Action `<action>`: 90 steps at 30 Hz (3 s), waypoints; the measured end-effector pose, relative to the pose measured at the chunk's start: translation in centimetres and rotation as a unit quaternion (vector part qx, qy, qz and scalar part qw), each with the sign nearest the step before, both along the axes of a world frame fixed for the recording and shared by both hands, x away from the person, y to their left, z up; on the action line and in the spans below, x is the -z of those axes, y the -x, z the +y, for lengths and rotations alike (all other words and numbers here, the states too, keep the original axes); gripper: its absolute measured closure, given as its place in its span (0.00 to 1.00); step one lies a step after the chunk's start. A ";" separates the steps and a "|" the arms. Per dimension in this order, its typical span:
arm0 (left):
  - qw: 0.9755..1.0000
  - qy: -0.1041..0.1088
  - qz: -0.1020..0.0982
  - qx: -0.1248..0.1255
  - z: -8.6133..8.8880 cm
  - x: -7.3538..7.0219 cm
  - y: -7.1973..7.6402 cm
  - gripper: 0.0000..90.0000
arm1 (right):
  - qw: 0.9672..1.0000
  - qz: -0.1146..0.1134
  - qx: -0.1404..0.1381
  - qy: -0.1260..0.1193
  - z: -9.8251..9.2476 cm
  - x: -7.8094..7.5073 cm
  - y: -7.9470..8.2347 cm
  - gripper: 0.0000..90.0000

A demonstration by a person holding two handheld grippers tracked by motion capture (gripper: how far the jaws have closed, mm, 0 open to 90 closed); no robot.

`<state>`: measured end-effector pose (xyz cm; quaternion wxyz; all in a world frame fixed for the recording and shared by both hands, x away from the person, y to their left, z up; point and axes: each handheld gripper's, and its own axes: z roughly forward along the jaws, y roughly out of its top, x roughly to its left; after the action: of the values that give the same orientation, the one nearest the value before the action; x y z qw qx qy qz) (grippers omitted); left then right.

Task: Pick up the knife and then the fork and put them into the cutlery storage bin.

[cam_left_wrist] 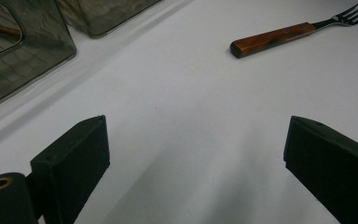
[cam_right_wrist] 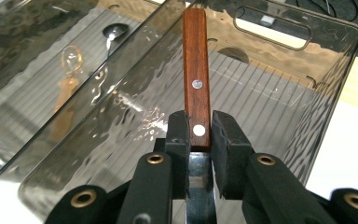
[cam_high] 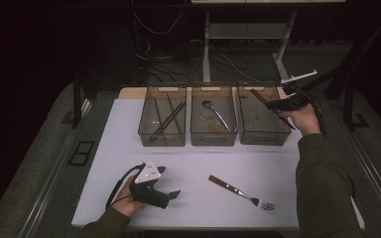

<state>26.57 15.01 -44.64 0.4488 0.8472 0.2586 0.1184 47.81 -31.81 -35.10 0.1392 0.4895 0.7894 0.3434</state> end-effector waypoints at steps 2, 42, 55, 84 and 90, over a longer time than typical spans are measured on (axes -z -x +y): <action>1.000 0.001 0.000 0.000 0.0 0.0 0.0 0.07 | 1.000 0.003 0.004 -0.001 0.2 0.1 -0.5 0.86; 1.000 0.006 0.010 -0.017 0.2 0.2 -0.2 0.07 | 0.997 -0.059 -0.046 -0.029 0.2 -0.9 5.7 0.38; 1.000 -0.008 0.007 -0.010 0.4 0.3 -0.1 0.07 | 0.992 -0.070 -0.094 -0.051 0.5 0.2 10.8 0.35; 1.000 -0.001 0.005 -0.014 0.3 0.3 0.0 0.07 | 0.977 -0.035 -0.205 -0.055 5.6 6.7 20.2 0.57; 1.000 0.000 0.006 -0.015 0.2 0.4 0.1 0.06 | 0.973 -0.034 -0.222 -0.057 6.4 7.6 21.3 0.65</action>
<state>26.49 15.25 -44.99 0.4450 0.8441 0.2741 0.1199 26.47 -25.41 -42.65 0.0583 0.2967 0.8524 0.4266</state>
